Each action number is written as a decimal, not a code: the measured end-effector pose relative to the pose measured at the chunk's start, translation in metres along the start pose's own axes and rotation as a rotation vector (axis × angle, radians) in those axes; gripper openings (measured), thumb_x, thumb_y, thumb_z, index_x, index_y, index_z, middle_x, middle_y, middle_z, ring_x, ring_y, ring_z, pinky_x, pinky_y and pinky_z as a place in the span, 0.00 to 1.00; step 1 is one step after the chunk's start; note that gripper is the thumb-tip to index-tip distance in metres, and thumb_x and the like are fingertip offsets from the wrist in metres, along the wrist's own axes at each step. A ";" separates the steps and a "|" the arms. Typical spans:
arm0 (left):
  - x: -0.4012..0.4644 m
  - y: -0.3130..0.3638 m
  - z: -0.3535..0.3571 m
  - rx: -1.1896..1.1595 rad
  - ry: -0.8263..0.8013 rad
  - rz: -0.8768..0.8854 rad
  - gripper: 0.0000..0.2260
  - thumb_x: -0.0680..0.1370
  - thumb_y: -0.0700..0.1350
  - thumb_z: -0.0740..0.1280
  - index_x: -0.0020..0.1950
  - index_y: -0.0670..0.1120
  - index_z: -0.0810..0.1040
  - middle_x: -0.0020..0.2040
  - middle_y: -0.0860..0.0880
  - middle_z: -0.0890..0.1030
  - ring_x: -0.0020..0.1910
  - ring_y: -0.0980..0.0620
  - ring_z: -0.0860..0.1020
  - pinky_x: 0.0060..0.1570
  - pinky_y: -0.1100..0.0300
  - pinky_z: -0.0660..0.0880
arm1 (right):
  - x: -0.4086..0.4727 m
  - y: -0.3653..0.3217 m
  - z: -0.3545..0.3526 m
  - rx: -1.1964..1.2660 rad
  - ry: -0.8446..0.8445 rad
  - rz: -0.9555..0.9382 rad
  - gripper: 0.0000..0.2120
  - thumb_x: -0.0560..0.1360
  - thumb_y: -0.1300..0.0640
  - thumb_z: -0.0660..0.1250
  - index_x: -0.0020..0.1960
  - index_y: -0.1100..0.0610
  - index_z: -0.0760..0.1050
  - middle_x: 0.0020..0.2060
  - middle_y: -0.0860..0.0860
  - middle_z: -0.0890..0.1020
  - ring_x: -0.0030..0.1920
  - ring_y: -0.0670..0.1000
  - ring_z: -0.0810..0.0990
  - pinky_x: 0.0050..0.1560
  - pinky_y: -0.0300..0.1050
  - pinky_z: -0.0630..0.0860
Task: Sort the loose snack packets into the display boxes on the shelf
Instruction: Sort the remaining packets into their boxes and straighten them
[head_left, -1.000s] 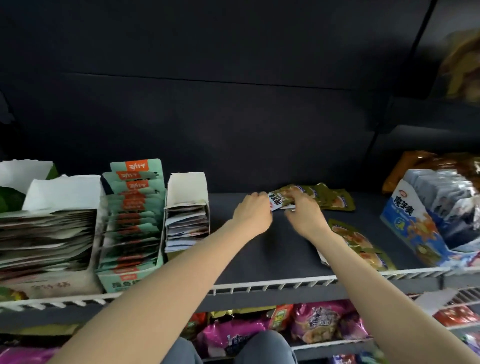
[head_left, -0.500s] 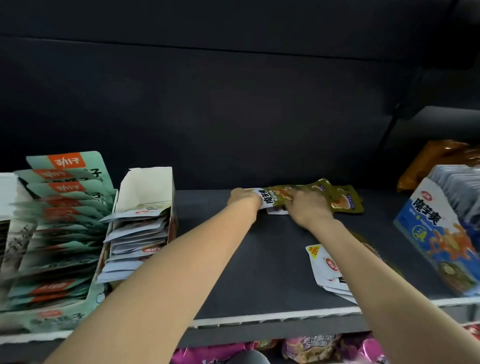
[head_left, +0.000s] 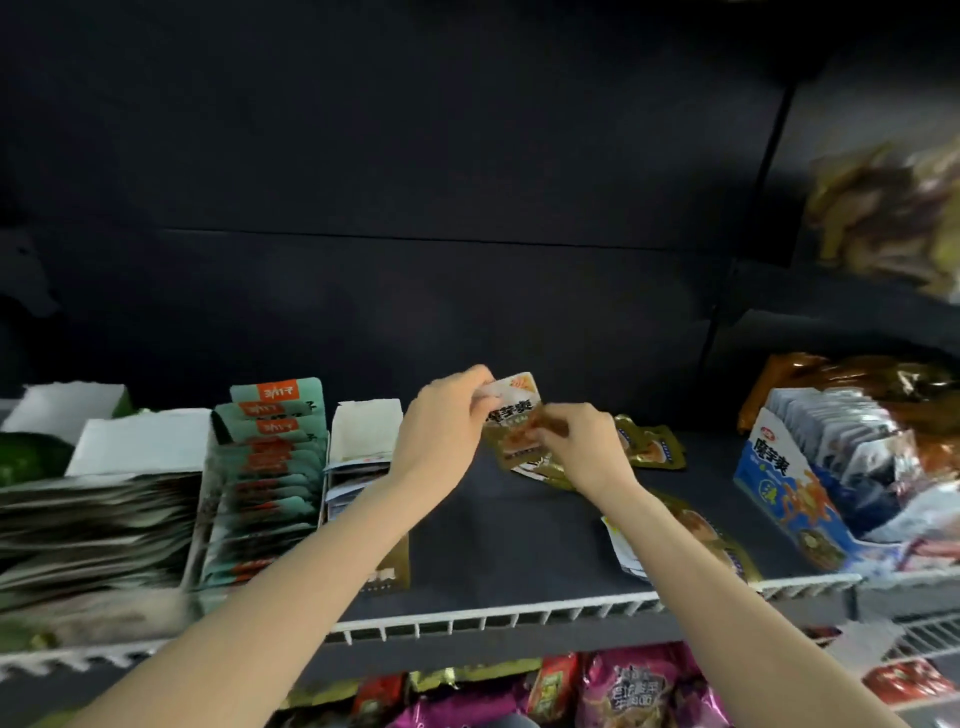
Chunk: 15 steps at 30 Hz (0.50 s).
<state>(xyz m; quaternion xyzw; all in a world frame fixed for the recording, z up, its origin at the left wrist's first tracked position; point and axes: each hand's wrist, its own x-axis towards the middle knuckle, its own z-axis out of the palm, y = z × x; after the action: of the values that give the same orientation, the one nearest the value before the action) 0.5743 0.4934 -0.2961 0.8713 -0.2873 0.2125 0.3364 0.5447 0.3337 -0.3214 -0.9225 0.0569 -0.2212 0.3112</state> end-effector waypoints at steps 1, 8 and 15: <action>-0.005 -0.002 -0.014 0.032 0.040 0.058 0.05 0.80 0.47 0.62 0.51 0.48 0.75 0.40 0.53 0.76 0.43 0.51 0.75 0.41 0.57 0.69 | -0.004 -0.014 0.000 0.026 0.014 -0.023 0.07 0.75 0.63 0.65 0.48 0.58 0.81 0.41 0.51 0.83 0.41 0.50 0.79 0.33 0.34 0.66; -0.029 -0.036 -0.097 0.244 0.283 0.141 0.04 0.79 0.45 0.63 0.49 0.47 0.78 0.40 0.51 0.79 0.42 0.47 0.74 0.43 0.54 0.64 | -0.017 -0.100 0.033 0.187 -0.030 -0.186 0.10 0.76 0.66 0.63 0.50 0.59 0.82 0.44 0.51 0.84 0.44 0.47 0.80 0.42 0.31 0.72; -0.051 -0.068 -0.112 0.362 0.171 0.086 0.09 0.81 0.48 0.59 0.53 0.52 0.79 0.46 0.53 0.81 0.46 0.52 0.75 0.49 0.58 0.62 | -0.018 -0.111 0.071 0.081 -0.142 -0.182 0.08 0.77 0.59 0.64 0.50 0.55 0.83 0.35 0.48 0.81 0.37 0.48 0.77 0.38 0.39 0.71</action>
<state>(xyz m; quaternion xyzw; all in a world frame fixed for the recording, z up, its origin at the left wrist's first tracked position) 0.5598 0.6327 -0.2796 0.8833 -0.2516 0.3478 0.1882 0.5566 0.4655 -0.3118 -0.9238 -0.0580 -0.1850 0.3302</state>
